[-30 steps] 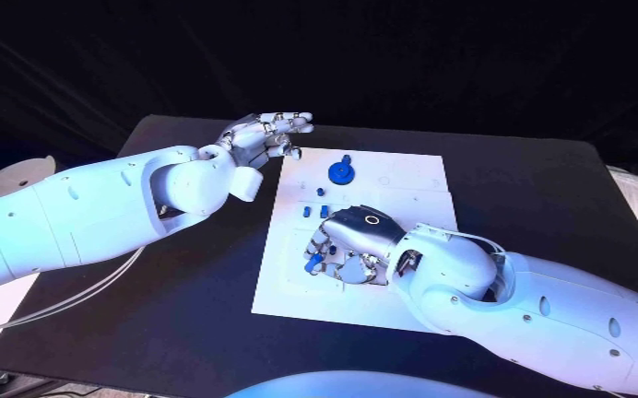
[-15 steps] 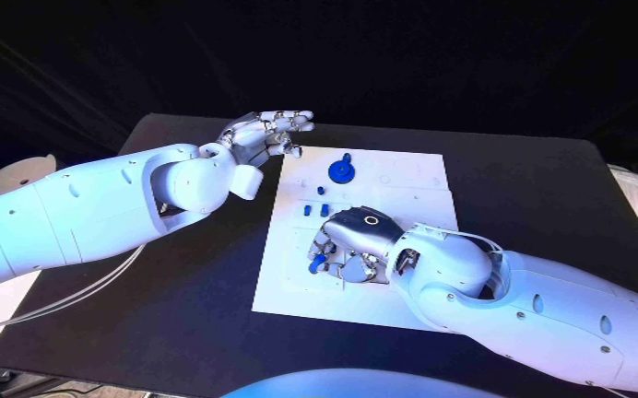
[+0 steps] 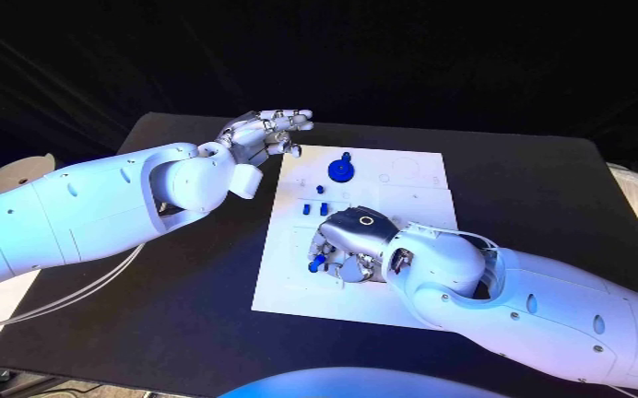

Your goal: Assemble the parts on the task board

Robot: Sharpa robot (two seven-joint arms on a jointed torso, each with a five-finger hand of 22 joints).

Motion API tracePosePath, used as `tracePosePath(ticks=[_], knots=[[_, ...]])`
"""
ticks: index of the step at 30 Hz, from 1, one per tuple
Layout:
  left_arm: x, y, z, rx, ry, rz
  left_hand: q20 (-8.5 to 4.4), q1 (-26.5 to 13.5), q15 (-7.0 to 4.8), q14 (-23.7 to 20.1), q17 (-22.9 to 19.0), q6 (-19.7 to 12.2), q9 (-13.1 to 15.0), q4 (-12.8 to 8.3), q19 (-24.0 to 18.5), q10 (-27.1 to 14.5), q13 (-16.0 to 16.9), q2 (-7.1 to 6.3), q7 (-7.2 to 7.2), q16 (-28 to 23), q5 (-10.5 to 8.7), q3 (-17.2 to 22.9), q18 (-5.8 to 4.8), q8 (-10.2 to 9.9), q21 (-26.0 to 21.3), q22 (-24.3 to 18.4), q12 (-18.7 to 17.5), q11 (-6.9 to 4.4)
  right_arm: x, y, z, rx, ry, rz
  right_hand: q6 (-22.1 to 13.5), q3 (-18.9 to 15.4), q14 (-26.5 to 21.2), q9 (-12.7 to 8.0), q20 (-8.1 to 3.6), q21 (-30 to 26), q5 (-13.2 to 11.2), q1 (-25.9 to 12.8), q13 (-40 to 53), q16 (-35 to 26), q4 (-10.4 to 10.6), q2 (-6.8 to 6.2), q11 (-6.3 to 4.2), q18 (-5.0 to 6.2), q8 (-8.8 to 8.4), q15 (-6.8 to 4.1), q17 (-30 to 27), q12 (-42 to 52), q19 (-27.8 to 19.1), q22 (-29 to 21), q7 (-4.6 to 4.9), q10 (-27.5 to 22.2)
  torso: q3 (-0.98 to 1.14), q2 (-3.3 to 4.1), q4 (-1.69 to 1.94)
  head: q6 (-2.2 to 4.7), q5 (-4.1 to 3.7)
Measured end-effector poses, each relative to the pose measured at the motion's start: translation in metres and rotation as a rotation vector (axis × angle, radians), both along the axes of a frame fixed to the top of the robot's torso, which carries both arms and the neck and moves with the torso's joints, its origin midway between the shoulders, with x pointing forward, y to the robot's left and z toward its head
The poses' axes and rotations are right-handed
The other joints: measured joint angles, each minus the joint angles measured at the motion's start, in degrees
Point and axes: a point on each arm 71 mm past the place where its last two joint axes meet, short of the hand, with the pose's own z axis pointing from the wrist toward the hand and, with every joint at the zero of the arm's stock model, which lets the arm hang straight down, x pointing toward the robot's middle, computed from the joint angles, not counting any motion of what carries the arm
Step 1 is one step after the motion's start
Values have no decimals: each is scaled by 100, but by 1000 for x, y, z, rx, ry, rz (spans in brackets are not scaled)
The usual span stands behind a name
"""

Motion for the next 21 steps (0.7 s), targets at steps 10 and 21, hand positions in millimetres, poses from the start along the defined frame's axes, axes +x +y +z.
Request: tracePosePath(ticks=[10, 21], knots=[[0, 0, 0, 0, 1, -1, 0, 0, 0, 0, 0, 0, 0, 0, 0, 0, 0, 0, 0, 0, 0, 0, 0, 0, 0, 1, 0, 0, -2, 10, -1, -31, -21, 12, -200, -139, -1, 127, 58, -137, 71, -223, 4, -101, 128, -222, 102, 0, -93, 109, -163, -23, -100, -204, 132, -402, -3, -1, 0, 9, -12], [0, 0, 0, 1, 3, -2, 0, 0, 0, 0, 1, 0, 0, 0, 0, 0, 0, 0, 0, 0, 0, 0, 0, 0, 0, 1, 0, 0, -1, 7, -2, -12, -38, -6, -1179, -1547, 2, -127, 239, -461, 49, -131, -8, -244, 634, -479, 366, 90, -116, 291, -429, -14, -298, -646, 359, -1707, 0, -3, -2, 34, -19]])
